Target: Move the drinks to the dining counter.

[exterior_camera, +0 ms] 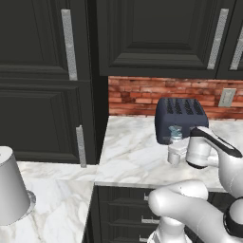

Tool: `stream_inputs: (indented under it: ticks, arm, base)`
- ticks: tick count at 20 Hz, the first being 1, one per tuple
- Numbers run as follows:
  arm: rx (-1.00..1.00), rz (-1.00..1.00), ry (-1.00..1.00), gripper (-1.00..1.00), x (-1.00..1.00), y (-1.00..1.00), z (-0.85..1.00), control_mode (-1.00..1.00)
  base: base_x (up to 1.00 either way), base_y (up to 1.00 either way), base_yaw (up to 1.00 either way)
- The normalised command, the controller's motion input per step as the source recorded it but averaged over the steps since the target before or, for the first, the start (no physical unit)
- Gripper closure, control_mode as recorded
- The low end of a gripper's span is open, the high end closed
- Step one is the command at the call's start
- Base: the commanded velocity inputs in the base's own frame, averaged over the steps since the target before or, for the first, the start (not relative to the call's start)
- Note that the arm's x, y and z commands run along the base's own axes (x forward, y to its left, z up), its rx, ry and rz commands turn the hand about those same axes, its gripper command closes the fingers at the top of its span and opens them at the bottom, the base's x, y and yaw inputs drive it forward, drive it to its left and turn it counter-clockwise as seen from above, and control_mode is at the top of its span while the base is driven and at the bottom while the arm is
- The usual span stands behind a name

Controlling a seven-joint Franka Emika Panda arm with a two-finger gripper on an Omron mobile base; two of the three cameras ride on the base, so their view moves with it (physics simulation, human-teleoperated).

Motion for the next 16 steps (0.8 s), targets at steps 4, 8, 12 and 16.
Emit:
stream_inputs:
  ticks: [4, 8, 12, 16]
  arm:
    - [0.11, -0.09, 0.0, 1.0, -0.03, -0.67, 0.0, -1.0]
    - [0.12, -0.08, -0.05, 1.0, -0.22, -0.7, 0.09, -1.0]
    - [0.13, 0.0, -0.05, 1.0, -0.21, -0.63, 0.41, -1.0]
    - [0.09, 0.08, -0.01, 1.0, -0.49, -0.79, 0.51, -1.0]
  base:
    - [0.0, 0.0, 0.0]
    - [0.0, 0.0, 0.0]
    - [0.0, 0.0, 0.0]
    - [0.0, 0.0, 0.0]
